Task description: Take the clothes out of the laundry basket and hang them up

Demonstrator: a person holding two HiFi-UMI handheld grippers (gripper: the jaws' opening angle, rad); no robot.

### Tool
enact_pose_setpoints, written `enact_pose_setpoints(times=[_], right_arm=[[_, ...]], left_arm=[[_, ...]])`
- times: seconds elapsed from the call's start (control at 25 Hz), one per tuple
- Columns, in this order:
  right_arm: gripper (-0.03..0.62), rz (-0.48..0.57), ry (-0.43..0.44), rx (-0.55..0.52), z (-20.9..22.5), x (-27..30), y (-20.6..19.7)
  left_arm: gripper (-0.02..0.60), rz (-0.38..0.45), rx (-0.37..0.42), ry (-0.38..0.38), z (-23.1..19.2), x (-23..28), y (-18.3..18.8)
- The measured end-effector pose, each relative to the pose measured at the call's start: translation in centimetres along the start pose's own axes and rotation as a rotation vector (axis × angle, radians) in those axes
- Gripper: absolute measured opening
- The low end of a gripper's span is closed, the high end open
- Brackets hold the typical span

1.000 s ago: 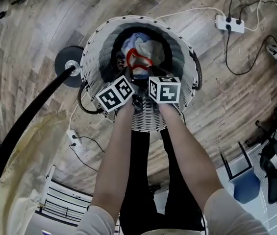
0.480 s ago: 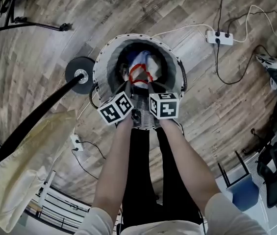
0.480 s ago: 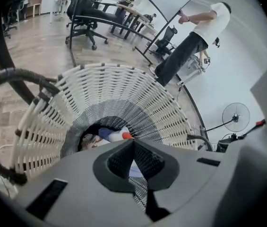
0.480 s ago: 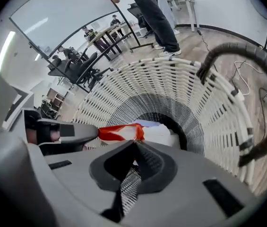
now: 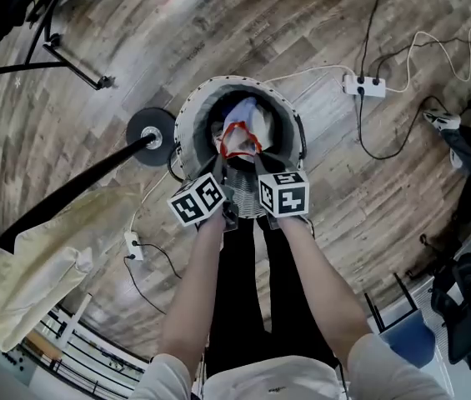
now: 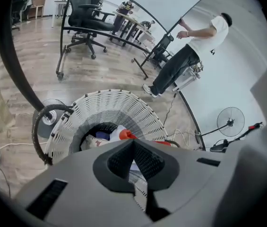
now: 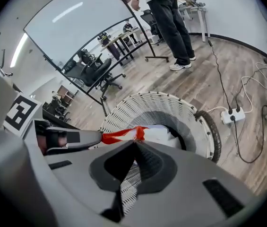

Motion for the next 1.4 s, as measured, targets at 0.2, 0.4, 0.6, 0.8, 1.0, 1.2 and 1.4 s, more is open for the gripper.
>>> enact_pose_setpoints(times=[0.2, 0.4, 0.6, 0.8, 1.0, 1.2, 1.4], right_arm=[[0.011, 0.020, 0.034, -0.062, -0.7, -3.9, 2.5], [0.011, 0.058, 0.063, -0.145, -2.1, -8.6, 5.1], [0.011, 0.126, 0.104, -0.210, -4.3, -13.3, 8.3], [0.011, 0.201, 0.154, -0.261, -7.4, -17.9, 10.9], [0.010, 0.252, 0.191, -0.303, -10.1, -22.1, 12.6], [0.011, 0.299, 0.233, -0.376, -13.1, -26.0, 14.5], [0.011, 0.340, 0.251, -0.428, -15.6, -28.6, 16.0]], left_arm=[[0.017, 0.055, -0.017, -0.033, 2.7, -3.5, 0.9], [0.017, 0.124, -0.033, -0.077, 5.6, -7.6, 1.8], [0.018, 0.202, -0.049, -0.118, 8.0, -11.9, 3.1], [0.017, 0.298, -0.084, -0.165, 10.0, -16.7, 4.3], [0.017, 0.368, -0.120, -0.208, 11.7, -21.6, 4.7], [0.017, 0.434, -0.140, -0.243, 13.3, -25.7, 5.3], [0.017, 0.502, -0.141, -0.260, 14.6, -29.2, 6.4]])
Point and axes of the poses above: the fingertips, and each gripper's own axes: x forward along the fingers, z to its right, y out of its top, the point moved 9 cm from there along -x, backward along the fingers, and after that the axes turned 3 degrees about z, right-handed, at the moved point
